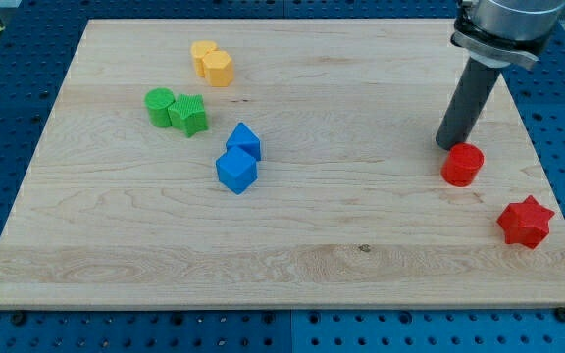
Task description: Push the red circle towards bottom right
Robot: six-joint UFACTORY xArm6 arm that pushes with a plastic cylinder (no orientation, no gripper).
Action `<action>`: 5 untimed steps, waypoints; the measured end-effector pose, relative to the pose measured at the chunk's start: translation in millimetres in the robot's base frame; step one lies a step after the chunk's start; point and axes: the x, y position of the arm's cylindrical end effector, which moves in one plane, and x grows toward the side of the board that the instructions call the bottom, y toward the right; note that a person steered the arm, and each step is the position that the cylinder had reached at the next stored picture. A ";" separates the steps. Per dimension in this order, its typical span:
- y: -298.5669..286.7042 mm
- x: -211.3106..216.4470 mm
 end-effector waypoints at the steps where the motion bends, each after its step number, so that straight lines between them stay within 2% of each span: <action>1: -1.3 1.1; 3: -35.5 7.8; 5: -23.5 15.1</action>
